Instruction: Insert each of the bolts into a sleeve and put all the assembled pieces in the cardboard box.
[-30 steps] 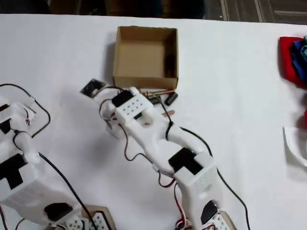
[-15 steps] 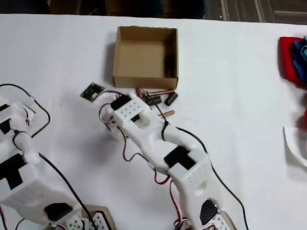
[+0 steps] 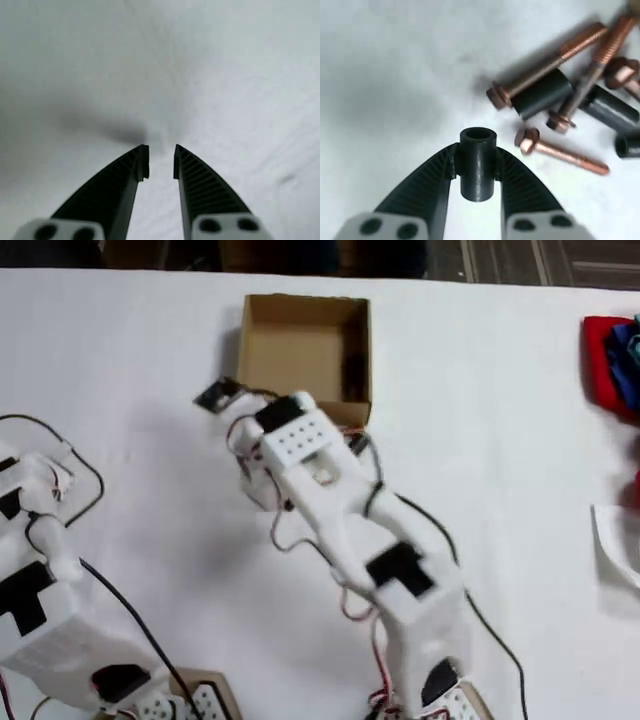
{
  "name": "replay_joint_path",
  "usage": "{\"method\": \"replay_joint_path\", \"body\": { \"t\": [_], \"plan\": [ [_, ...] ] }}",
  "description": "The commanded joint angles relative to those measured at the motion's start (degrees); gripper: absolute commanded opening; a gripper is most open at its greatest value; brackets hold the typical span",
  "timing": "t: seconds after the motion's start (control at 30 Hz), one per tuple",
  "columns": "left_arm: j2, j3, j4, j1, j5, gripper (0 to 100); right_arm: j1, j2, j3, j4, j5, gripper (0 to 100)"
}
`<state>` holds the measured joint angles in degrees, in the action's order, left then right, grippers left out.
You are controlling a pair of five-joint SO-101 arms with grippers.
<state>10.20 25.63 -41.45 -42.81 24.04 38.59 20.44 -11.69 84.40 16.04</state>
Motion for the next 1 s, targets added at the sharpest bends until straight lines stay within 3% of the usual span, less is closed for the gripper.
{"method": "replay_joint_path", "body": {
  "t": [0.0, 0.2, 0.37, 0.97],
  "plan": [
    [-0.26, -2.15, 0.09, -0.18, 0.26, 10, -1.1, -13.23, 9.23, 0.48, 0.35, 2.2],
    [-0.18, -2.15, 0.09, -0.09, 0.26, 10, -8.66, -30.11, 36.13, -16.31, 0.53, 2.2],
    [-0.18, -1.8, 0.09, 1.41, 0.09, 10, -15.52, -30.99, 49.49, -31.78, 0.53, 2.2],
    [-0.18, -1.71, 0.0, 1.85, 0.09, 10, -17.36, -11.56, 41.67, -25.89, 0.62, 6.9]
  ]
}}
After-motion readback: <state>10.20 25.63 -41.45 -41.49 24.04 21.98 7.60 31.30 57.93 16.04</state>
